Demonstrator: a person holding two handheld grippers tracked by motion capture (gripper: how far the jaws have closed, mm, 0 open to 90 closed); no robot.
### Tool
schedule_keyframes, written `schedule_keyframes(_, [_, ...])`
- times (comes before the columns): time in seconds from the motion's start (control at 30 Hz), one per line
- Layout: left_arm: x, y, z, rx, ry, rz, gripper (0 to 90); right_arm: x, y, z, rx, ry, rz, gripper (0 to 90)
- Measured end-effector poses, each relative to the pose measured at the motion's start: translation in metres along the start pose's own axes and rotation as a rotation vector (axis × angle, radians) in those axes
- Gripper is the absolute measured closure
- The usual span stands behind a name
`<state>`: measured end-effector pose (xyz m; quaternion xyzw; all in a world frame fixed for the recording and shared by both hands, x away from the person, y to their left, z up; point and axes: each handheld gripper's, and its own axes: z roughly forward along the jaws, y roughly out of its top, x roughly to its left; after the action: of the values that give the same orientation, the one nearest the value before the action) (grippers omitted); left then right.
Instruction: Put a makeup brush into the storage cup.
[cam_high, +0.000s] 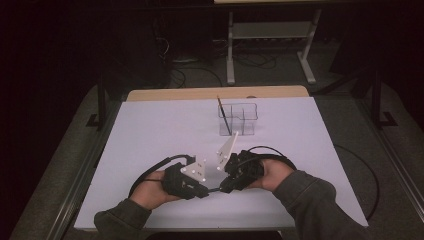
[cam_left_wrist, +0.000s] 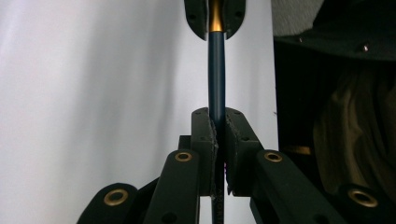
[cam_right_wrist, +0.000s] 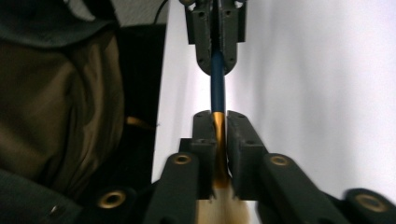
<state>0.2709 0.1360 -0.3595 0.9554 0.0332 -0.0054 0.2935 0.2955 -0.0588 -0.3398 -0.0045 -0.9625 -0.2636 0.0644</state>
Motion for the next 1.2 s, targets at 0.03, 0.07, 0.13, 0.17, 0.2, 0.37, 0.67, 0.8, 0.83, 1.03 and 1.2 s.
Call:
schedule_keyframes(0.03, [0.000,0.000,0.000,0.000,0.000,0.000,83.4,0.000,0.000,0.000,0.000,0.000,0.000,68.4])
schedule_keyframes(0.07, [0.000,-0.002,-0.001,-0.013,0.009,-0.005,83.4,-0.001,-0.002,-0.002,-0.028,-0.031,0.009,61.9])
schedule_keyframes(0.13, [0.001,-0.006,-0.003,-0.036,0.033,-0.020,83.5,-0.004,-0.011,-0.008,-0.119,-0.055,0.072,54.6])
schedule_keyframes(0.17, [0.002,-0.007,-0.004,-0.041,0.044,-0.026,83.5,-0.004,-0.011,-0.008,-0.119,-0.055,0.072,54.6])
schedule_keyframes(0.2, [0.003,-0.009,-0.004,-0.051,0.051,-0.038,83.5,-0.006,-0.014,-0.010,-0.150,-0.054,0.091,52.9])
schedule_keyframes(0.37, [0.004,-0.016,-0.006,-0.082,0.087,-0.071,83.5,-0.013,-0.028,-0.017,-0.223,-0.066,0.178,51.0])
schedule_keyframes(0.67, [0.003,-0.015,-0.005,-0.094,0.113,-0.064,83.5,-0.018,-0.028,-0.012,-0.226,-0.025,0.217,65.3])
schedule_keyframes(0.8, [0.002,-0.014,-0.003,-0.077,0.101,-0.053,83.5,-0.020,-0.029,-0.012,-0.245,0.025,0.242,78.7])
schedule_keyframes(0.83, [0.001,-0.014,-0.002,-0.076,0.101,-0.050,83.5,-0.020,-0.029,-0.012,-0.245,0.025,0.242,78.7])
schedule_keyframes(1.03, [0.001,-0.013,0.002,-0.058,0.098,-0.044,82.9,-0.021,-0.028,-0.012,-0.230,0.058,0.228,83.0])
schedule_keyframes(1.2, [0.002,-0.010,0.005,-0.039,0.068,-0.040,82.3,-0.017,-0.016,-0.016,-0.162,0.042,0.154,83.7])
